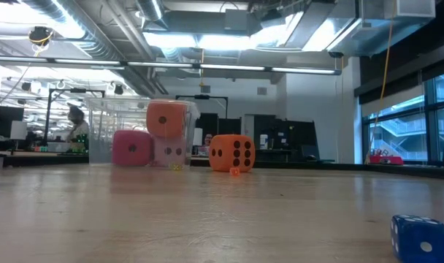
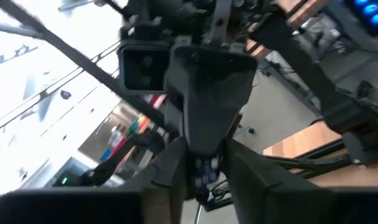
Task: Pick & Place Dice
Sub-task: Put the small top blue die into the transparent bin
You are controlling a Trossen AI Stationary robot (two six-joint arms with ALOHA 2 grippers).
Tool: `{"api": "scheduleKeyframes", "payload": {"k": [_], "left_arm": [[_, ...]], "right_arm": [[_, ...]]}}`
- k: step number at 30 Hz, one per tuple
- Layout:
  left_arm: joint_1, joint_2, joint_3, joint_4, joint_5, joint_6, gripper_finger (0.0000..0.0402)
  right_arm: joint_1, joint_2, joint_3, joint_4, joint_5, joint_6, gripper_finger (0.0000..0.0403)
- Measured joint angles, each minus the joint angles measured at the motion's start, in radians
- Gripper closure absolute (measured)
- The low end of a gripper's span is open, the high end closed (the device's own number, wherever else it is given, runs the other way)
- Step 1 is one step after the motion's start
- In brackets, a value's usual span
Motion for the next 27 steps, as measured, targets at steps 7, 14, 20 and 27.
{"api": "scheduleKeyframes", "payload": {"k": [7,14,20,27], "left_arm": [[-0.005,0.005,-0.001,-0.003,-0.005,0.001,0.0395],[-0.005,0.007,-0.006,-0.028,-0.045,-0.006,0.0396],[0.013,-0.033,-0.002,-0.038,-0.073,-0.069,0.0396],[0.056,-0.086,-0.002,-0.096,-0.068,-0.167,0.0396]], "right_arm": [[0.007,0.004,0.000,-0.001,0.042,-0.002,0.0212],[0.003,0.001,0.000,0.007,0.023,-0.002,0.0168],[-0.016,0.000,0.000,0.006,0.005,0.003,0.0162],[-0.048,-0.003,0.000,-0.001,0.003,-0.004,0.0170]]}}
